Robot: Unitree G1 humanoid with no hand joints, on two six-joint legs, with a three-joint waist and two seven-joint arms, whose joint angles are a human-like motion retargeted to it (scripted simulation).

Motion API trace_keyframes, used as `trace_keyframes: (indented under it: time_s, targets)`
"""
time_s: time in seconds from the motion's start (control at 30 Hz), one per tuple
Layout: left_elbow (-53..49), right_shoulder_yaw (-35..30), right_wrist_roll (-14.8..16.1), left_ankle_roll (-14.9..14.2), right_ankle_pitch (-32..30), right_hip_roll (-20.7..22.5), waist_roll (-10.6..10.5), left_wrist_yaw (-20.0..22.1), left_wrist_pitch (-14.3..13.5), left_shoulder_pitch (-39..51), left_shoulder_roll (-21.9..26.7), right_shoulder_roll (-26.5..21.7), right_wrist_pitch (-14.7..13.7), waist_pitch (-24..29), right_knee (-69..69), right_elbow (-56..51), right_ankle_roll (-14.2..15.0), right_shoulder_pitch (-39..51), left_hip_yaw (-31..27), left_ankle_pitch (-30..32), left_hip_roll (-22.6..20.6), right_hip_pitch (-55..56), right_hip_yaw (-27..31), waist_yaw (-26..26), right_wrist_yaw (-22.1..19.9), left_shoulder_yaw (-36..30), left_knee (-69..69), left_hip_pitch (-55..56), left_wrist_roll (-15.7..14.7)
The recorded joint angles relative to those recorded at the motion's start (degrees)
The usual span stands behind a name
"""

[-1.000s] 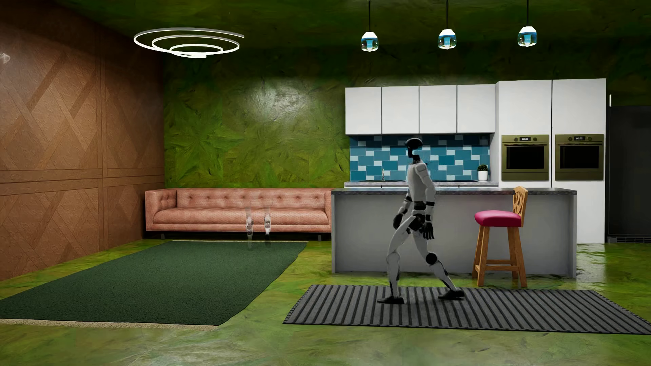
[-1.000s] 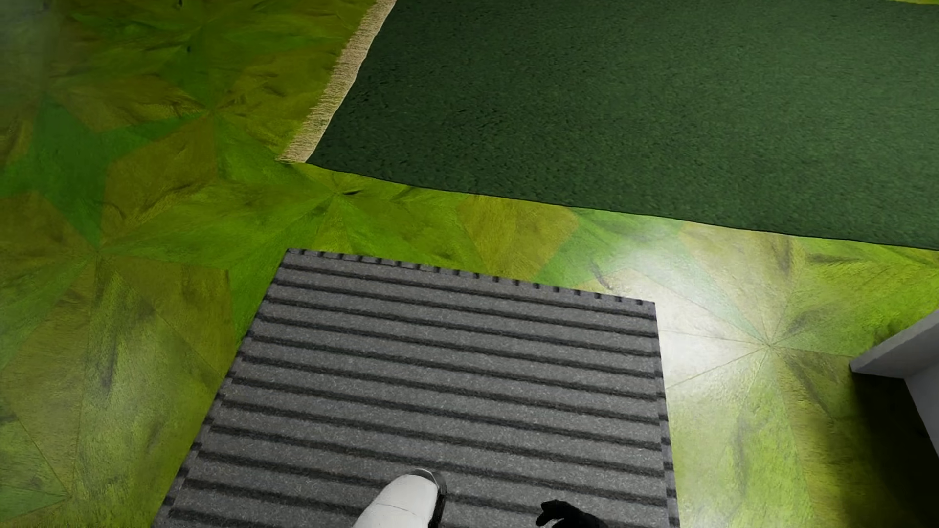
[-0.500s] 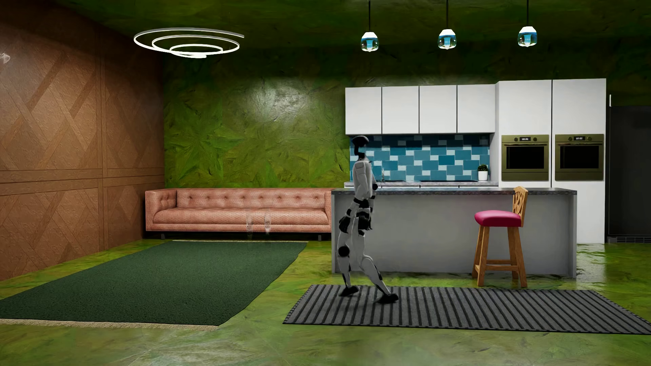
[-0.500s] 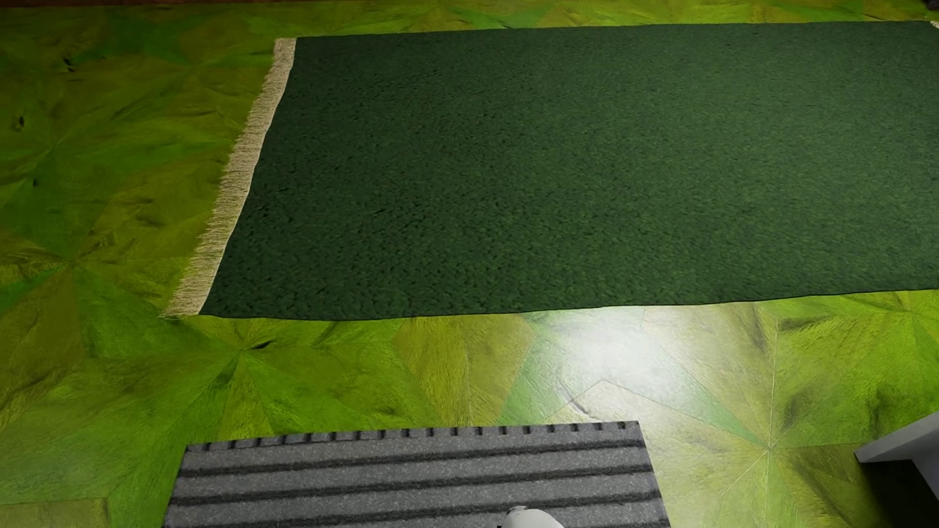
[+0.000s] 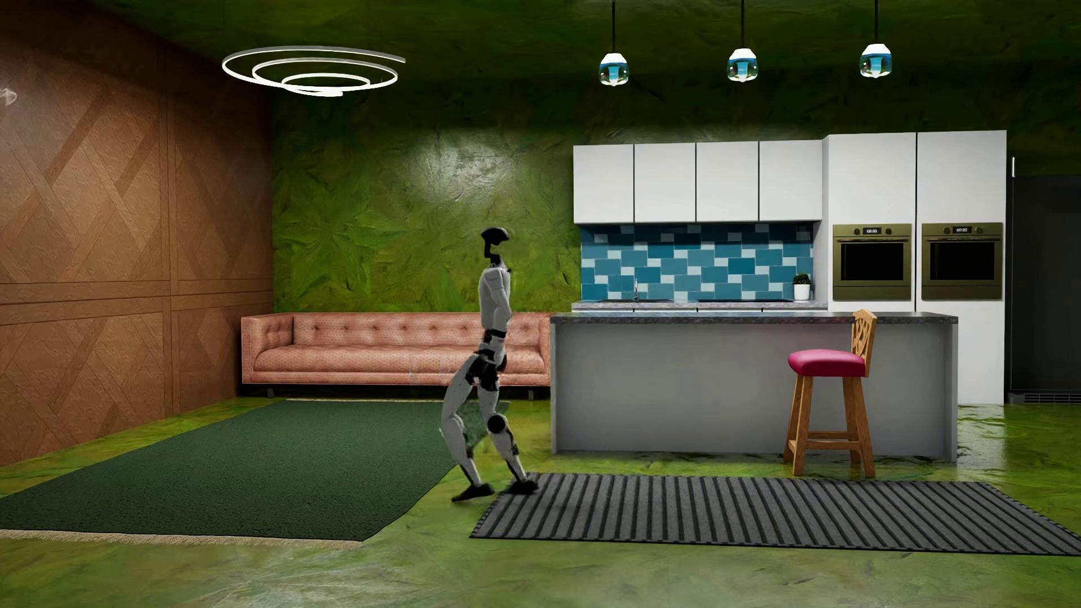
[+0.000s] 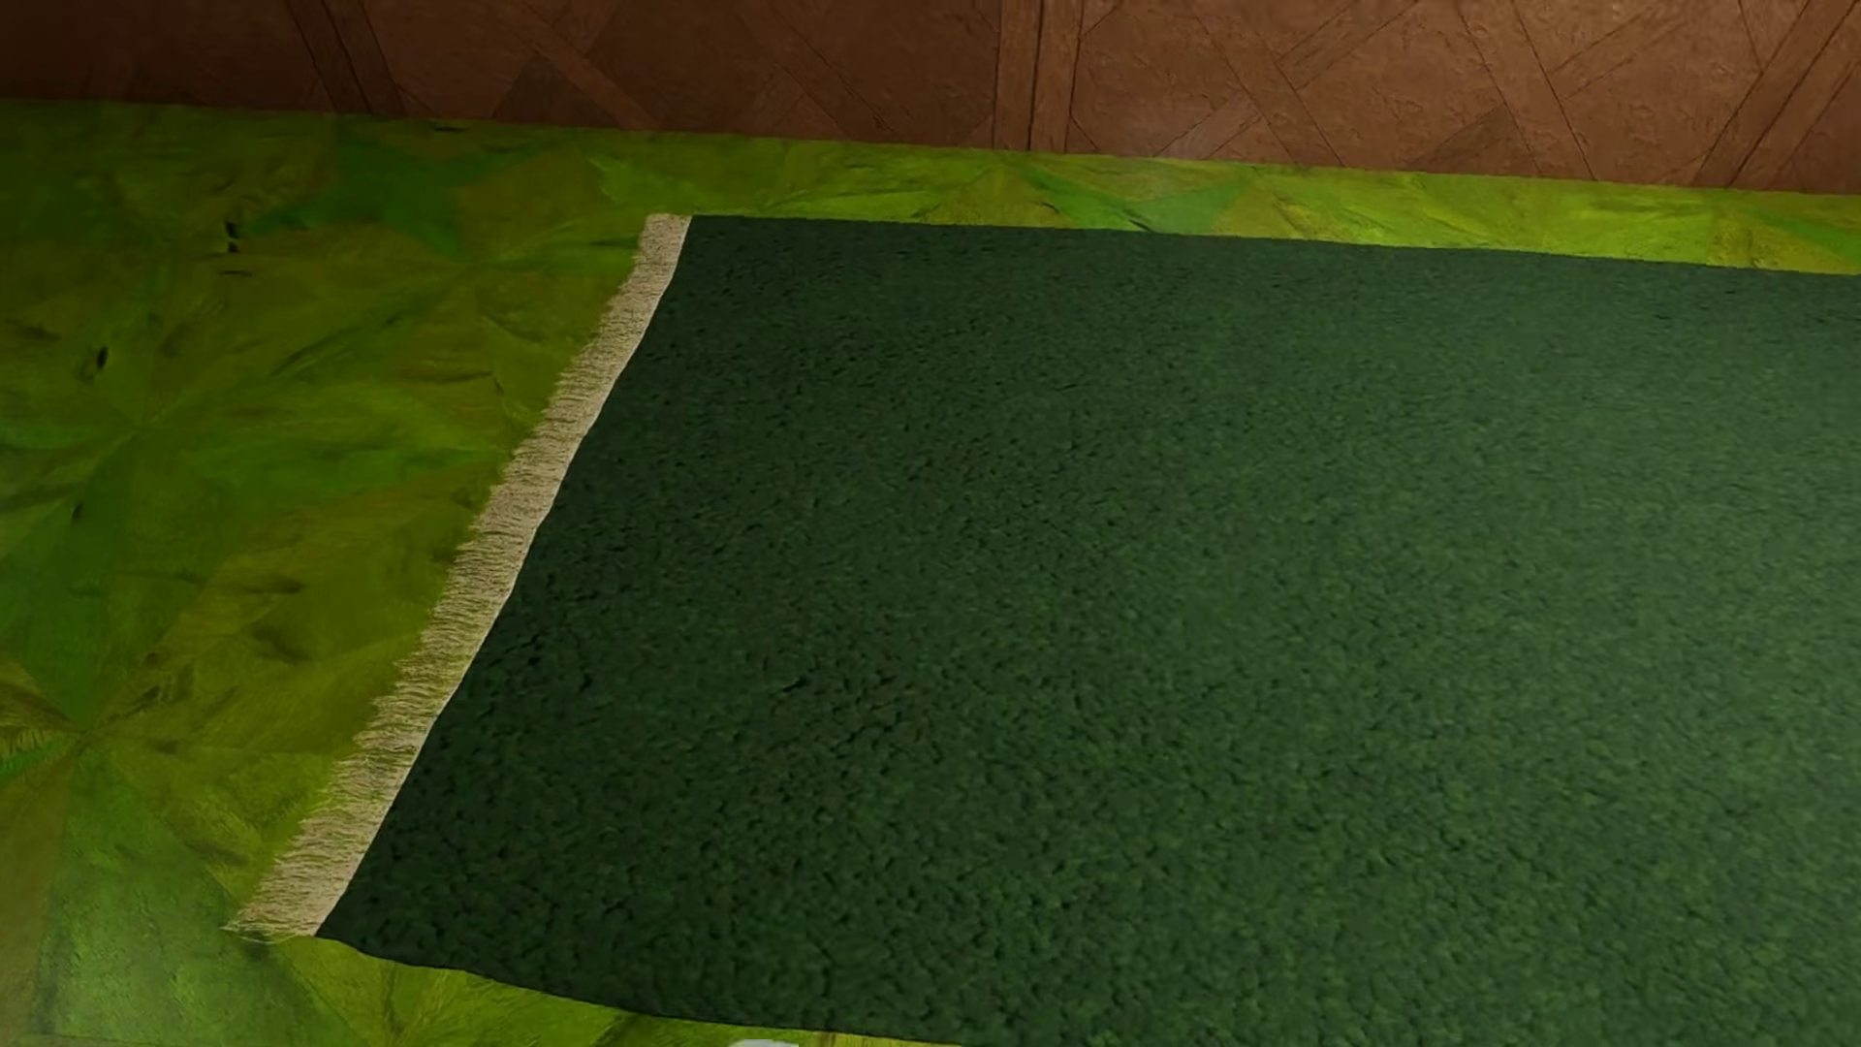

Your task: Walk towards the sofa

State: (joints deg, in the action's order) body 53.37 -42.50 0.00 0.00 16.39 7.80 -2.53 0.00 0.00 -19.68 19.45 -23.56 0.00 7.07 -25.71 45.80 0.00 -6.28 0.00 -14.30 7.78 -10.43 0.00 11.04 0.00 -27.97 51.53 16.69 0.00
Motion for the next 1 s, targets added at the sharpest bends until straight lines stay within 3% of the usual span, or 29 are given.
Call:
trace_keyframes:
  time_s: [0.07, 0.1, 0.13, 0.17, 0.2, 0.23, 0.27, 0.3, 0.33, 0.4, 0.43, 0.47, 0.5, 0.53, 0.57, 0.6, 0.63, 0.67, 0.7, 0.73, 0.77, 0.8, 0.83, 0.9, 0.93, 1.0]
  targets:
    - [1.65, 4.92, 0.0, 0.0, 6.98, -0.61, 0.28, 0.0, 0.0, -0.29, 0.41, -0.82, 0.0, -1.84, 1.56, -1.53, 0.0, 3.51, 0.0, 10.06, 0.45, -5.6, 0.0, 2.39, 0.0, -1.3, -18.2, 3.01, 0.0]
    - [2.47, 7.37, 0.0, 0.0, 7.75, -0.51, 0.79, 0.0, 0.0, -0.36, 0.52, -0.76, 0.0, -2.69, 1.51, -1.72, 0.0, 4.73, 0.0, 15.43, 0.52, -7.43, 0.0, 2.35, 0.0, -1.04, -41.92, 5.33, 0.0]
    - [2.4, 7.78, 0.0, 0.0, 6.33, -1.72, 1.17, 0.0, 0.0, -0.29, 0.79, -1.7, 0.0, -2.74, 0.26, -3.19, 0.0, 5.33, 0.0, 10.82, 0.52, -9.05, 0.0, 3.87, 0.0, -1.98, -22.64, 7.65, 0.0]
    - [3.19, 10.95, 0.0, 0.0, 2.86, -3.46, 2.09, 0.0, 0.0, 0.13, 0.95, -1.74, 0.0, -2.04, -2.15, -4.72, 0.0, 4.13, 0.0, 11.41, -1.15, -11.49, 0.0, 5.48, 0.0, -3.0, -17.33, 8.69, 0.0]
    - [4.29, 12.52, 0.0, 0.0, -4.44, -5.12, 3.18, 0.0, 0.0, 0.11, 0.89, -0.67, 0.0, -2.96, -8.1, -3.85, 0.0, 2.91, 0.0, 14.3, -2.36, -10.77, 0.0, 6.55, 0.0, -3.3, -12.23, 9.87, 0.0]
    - [5.75, 13.11, 0.0, 0.0, -16.13, -7.71, 5.06, 0.0, 0.0, 0.29, 0.79, 1.17, 0.0, -2.59, -18.45, -2.01, 0.0, 1.06, 0.0, 12.26, -5.24, -8.63, 0.0, 6.84, 0.0, -3.15, -7.55, 8.13, 0.0]
    - [6.16, 12.26, 0.0, 0.0, -25.44, -7.39, 4.86, 0.0, 0.0, 1.06, 0.38, 1.83, 0.0, -2.64, -33.19, -1.12, 0.0, -0.55, 0.0, 9.16, -7.19, -1.91, 0.0, 5.5, 0.0, -2.14, -6.78, 6.02, 0.0]
    - [4.88, 10.64, 0.0, 0.0, -25.53, -8.46, 5.19, 0.0, 0.0, 1.31, 0.02, 2.58, 0.0, -1.42, -47.96, 0.13, 0.0, -1.18, 0.0, 6.34, -9.47, 4.97, 0.0, 4.21, 0.0, -0.46, -7.41, 1.92, 0.0]
    - [3.09, 6.58, 0.0, 0.0, -21.97, -8.21, 4.36, 0.0, 0.0, 2.21, 0.09, 2.6, 0.0, -0.4, -56.12, 1.08, 0.0, -1.29, 0.0, 5.01, -8.89, 11.7, 0.0, 2.02, 0.0, -1.02, -9.48, -3.54, 0.0]
    - [-1.78, 5.23, 0.0, 0.0, -23.21, -6.22, 1.1, 0.0, 0.0, 3.91, 0.15, 2.43, 0.0, 0.27, -50.58, -0.73, 0.0, -5.42, 0.0, 3.59, -7.37, 22.78, 0.0, -5.48, 0.0, -1.34, -14.1, -12.08, 0.0]
    - [-3.96, 2.27, 0.0, 0.0, -28.21, -5.42, 0.45, 0.0, 0.0, 4.98, 0.94, 3.34, 0.0, 0.77, -38.82, 4.42, 0.0, -5.76, 0.0, 2.77, -6.11, 25.7, 0.0, -8.34, 0.0, -1.45, -16.14, -16.88, 0.0]
    - [-6.55, 4.48, 0.0, 0.0, -30.72, -5.45, 0.09, 0.0, 0.0, 5.61, 1.07, 3.91, 0.0, -0.01, -25.39, 5.94, 0.0, -7.54, 0.0, 1.73, -6.16, 29.04, 0.0, -11.01, 0.0, -0.01, -18.54, -20.19, 0.0]
    - [-8.72, 4.75, 0.0, 0.0, -24.79, -4.82, -0.06, 0.0, 0.0, 6.03, 1.53, 3.88, 0.0, -0.53, -11.43, 7.44, 0.0, -8.87, 0.0, -0.1, -6.0, 29.72, 0.0, -12.62, 0.0, 1.0, -20.84, -24.95, 0.0]
    - [-10.8, 3.07, 0.0, 0.0, -4.67, -4.36, 0.65, 0.0, 0.0, 6.72, 2.24, 3.52, 0.0, -1.54, -4.07, 7.68, 0.0, -9.85, 0.0, -2.53, -7.08, 29.58, 0.0, -13.45, 0.0, 2.96, -22.58, -28.47, 0.0]
    - [-12.29, 1.79, 0.0, 0.0, -20.88, -4.81, 1.01, 0.0, 0.0, 6.98, 3.06, 2.91, 0.0, -3.0, 16.34, 7.7, 0.0, -11.14, 0.0, -5.81, -7.41, 30.81, 0.0, -14.03, 0.0, 4.69, -22.62, -30.43, 0.0]
    - [-12.3, 0.54, 0.0, 0.0, -23.08, -4.81, 1.44, 0.0, 0.0, 7.31, 3.41, 2.62, 0.0, -3.46, 17.99, 8.29, 0.0, -12.29, 0.0, -7.91, -8.26, 31.93, 0.0, -14.74, 0.0, 6.24, -22.39, -32.15, 0.0]
    - [-11.74, -0.39, 0.0, 0.0, -3.3, -3.85, 0.7, 0.0, 0.0, 6.85, 3.09, 2.45, 0.0, -2.96, -2.65, 9.04, 0.0, -12.84, 0.0, -8.23, -8.0, 33.86, 0.0, -15.69, 0.0, 8.22, -20.71, -33.84, 0.0]
    - [-10.23, -0.47, 0.0, 0.0, -9.95, -1.87, -0.21, 0.0, 0.0, 5.95, 2.54, 2.19, 0.0, -2.95, -4.6, 9.6, 0.0, -13.45, 0.0, -5.8, -7.38, 34.06, 0.0, -15.94, 0.0, 10.1, -16.88, -34.75, 0.0]
    - [-8.37, 0.29, 0.0, 0.0, -19.65, 1.24, -2.68, 0.0, 0.0, 5.2, 1.49, 2.05, 0.0, -3.2, -4.72, 10.28, 0.0, -14.03, 0.0, 2.36, -4.34, 34.03, 0.0, -15.61, 0.0, 10.72, -7.16, -31.71, 0.0]
    - [-5.75, -0.17, 0.0, 0.0, -26.19, 3.58, -3.81, 0.0, 0.0, 3.86, 0.63, 1.75, 0.0, -2.02, -8.82, 11.29, 0.0, -14.29, 0.0, 13.05, -1.9, 32.82, 0.0, -14.52, 0.0, 10.2, 6.03, -28.51, 0.0]
    - [-4.41, 0.79, 0.0, 0.0, -27.48, 5.45, -4.18, 0.0, 0.0, 2.86, 0.34, 1.51, 0.0, -1.34, -10.7, 10.88, 0.0, -13.86, 0.0, 12.25, -0.24, 30.84, 0.0, -13.4, 0.0, 9.82, 18.98, -21.92, 0.0]
    - [-3.33, 2.4, 0.0, 0.0, -26.62, 6.3, -4.09, 0.0, 0.0, 2.43, 0.23, 1.13, 0.0, 0.49, -9.95, 9.34, 0.0, -13.4, 0.0, 5.79, 0.65, 26.18, 0.0, -13.32, 0.0, 8.59, 25.16, -15.88, 0.0]
    - [-1.65, 3.92, 0.0, 0.0, -23.6, 5.86, -2.5, 0.0, 0.0, 2.22, 0.21, 1.3, 0.0, 0.72, -8.77, 8.4, 0.0, -12.28, 0.0, 3.32, 0.1, 22.48, 0.0, -10.61, 0.0, 7.2, 23.03, -10.25, 0.0]
    - [-1.26, 4.55, 0.0, 0.0, -16.33, 5.53, 0.83, 0.0, 0.0, 0.24, 1.33, 0.39, 0.0, 1.06, -7.36, 3.51, 0.0, -9.93, 0.0, 1.53, -0.6, 15.53, 0.0, -4.06, 0.0, 6.48, 3.92, -4.5, 0.0]
    - [-1.5, 6.2, 0.0, 0.0, -12.62, 5.25, 2.12, 0.0, 0.0, -1.53, 1.75, 0.42, 0.0, 0.5, -5.9, 2.06, 0.0, -8.7, 0.0, 4.08, -0.29, 12.39, 0.0, -2.63, 0.0, 7.67, -8.48, -3.13, 0.0]
    - [-1.11, 10.18, 0.0, 0.0, -5.3, 4.37, 3.76, 0.0, 0.0, -4.24, 1.7, -0.8, 0.0, -1.49, -6.17, -1.72, 0.0, -6.62, 0.0, 33.91, 0.97, 9.24, 0.0, -1.06, 0.0, 7.63, -22.24, 0.35, 0.0]
